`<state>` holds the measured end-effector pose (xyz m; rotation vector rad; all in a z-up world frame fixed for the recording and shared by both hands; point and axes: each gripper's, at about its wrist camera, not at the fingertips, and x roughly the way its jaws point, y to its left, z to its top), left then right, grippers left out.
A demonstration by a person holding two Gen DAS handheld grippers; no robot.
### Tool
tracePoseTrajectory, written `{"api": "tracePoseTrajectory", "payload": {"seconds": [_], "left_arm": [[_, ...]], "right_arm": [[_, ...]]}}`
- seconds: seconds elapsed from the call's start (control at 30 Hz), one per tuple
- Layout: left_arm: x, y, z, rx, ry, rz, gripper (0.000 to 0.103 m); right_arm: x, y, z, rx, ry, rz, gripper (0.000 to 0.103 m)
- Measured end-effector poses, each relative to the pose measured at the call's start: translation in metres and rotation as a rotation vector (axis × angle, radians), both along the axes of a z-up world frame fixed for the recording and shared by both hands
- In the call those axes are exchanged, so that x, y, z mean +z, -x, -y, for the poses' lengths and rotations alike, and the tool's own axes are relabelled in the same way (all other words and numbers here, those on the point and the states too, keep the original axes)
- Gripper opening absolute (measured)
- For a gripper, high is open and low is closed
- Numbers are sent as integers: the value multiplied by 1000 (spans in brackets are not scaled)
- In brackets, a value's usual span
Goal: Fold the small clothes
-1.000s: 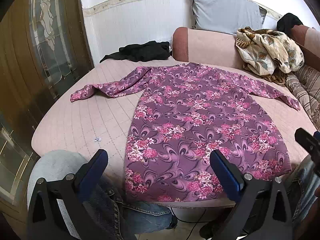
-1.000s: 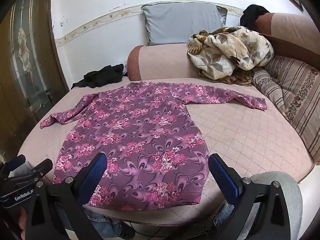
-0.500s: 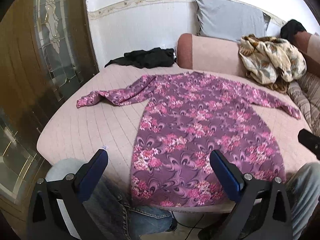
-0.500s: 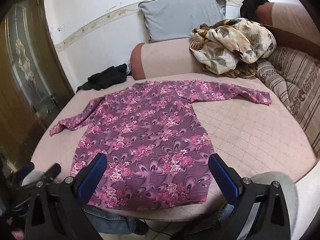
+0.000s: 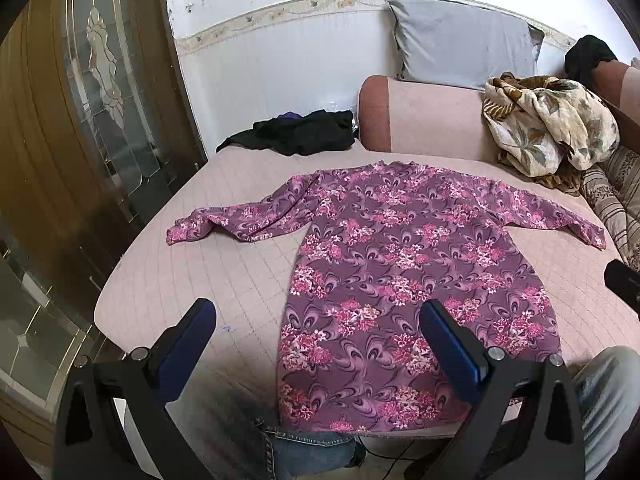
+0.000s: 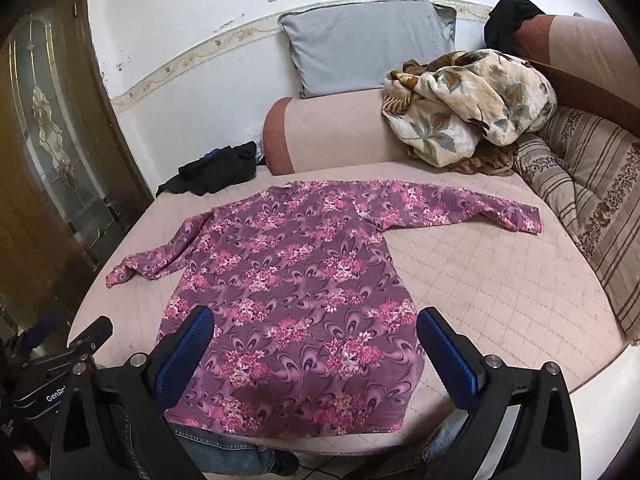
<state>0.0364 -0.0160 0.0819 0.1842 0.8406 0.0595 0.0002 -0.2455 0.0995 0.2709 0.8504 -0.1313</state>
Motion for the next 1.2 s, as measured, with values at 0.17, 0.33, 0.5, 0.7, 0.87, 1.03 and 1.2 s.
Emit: {"api": "tracePoseTrajectory", "payload": {"seconds": [0.17, 0.33, 0.5, 0.7, 0.87, 1.03, 1.2], "left_arm": [[3, 2, 0, -6, 11, -2, 101], [8, -1, 2, -24, 43, 2, 101], [10, -11, 10, -46, 63, -3, 101], [24, -43, 39, -107, 121, 7, 101], [15, -86, 97, -234, 191, -32, 102], [-30, -140, 178, -365, 218, -101, 102], [-81, -189, 253, -421, 260, -220, 102]], "right_arm": [[7, -1, -1, 9, -1, 18, 103], [11, -2, 2, 17, -22, 36, 101], [14, -12, 14, 9, -50, 43, 99], [6, -40, 65, -65, -155, 23, 99], [-32, -80, 159, -224, -315, -6, 96], [-88, -118, 262, -408, -333, -93, 87], [-162, -130, 366, -599, -459, -171, 79]]}}
